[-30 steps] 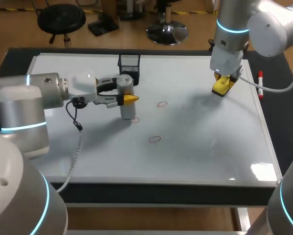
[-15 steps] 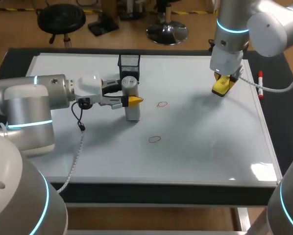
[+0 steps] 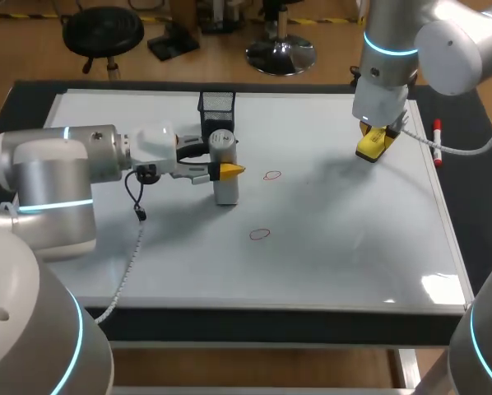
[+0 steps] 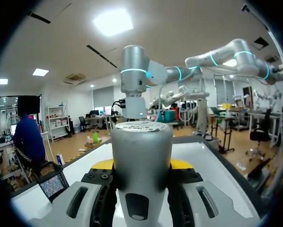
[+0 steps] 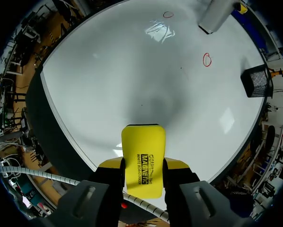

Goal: Pick up the inspection probe, press it on each red-marked spot on the whiteboard one by one, put down the probe, pick up the eraser, and wipe off all the red marks.

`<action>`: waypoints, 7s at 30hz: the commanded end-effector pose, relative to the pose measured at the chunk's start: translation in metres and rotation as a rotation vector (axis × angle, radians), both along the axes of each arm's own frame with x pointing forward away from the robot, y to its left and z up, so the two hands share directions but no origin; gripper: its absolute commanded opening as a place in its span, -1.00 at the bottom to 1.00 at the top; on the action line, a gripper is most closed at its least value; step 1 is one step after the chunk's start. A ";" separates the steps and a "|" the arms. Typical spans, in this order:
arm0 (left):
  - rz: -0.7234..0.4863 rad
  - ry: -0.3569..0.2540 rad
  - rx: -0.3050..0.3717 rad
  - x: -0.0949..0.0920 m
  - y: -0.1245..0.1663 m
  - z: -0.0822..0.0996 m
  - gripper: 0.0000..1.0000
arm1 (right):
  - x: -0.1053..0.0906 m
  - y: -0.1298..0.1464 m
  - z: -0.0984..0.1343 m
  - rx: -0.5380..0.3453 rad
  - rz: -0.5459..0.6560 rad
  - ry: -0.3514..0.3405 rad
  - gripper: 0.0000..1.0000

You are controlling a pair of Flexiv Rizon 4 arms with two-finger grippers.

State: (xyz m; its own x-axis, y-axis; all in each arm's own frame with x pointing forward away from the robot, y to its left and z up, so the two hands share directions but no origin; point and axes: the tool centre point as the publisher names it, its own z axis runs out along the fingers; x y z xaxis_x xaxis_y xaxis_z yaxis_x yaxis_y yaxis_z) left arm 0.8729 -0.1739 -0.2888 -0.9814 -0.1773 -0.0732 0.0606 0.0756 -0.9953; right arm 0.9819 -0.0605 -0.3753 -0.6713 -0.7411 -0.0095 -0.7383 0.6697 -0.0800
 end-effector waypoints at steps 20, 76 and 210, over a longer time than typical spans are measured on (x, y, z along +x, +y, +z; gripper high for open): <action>0.011 0.003 0.007 0.002 0.002 -0.004 -1.00 | 0.000 -0.001 0.001 -0.002 0.001 -0.001 -1.00; 0.547 -0.093 0.052 -0.076 0.251 0.047 -1.00 | 0.000 -0.001 0.001 -0.002 0.001 -0.001 -1.00; 0.633 -0.080 0.039 -0.092 0.276 0.042 -1.00 | -0.108 0.328 -0.047 0.032 0.750 0.038 -1.00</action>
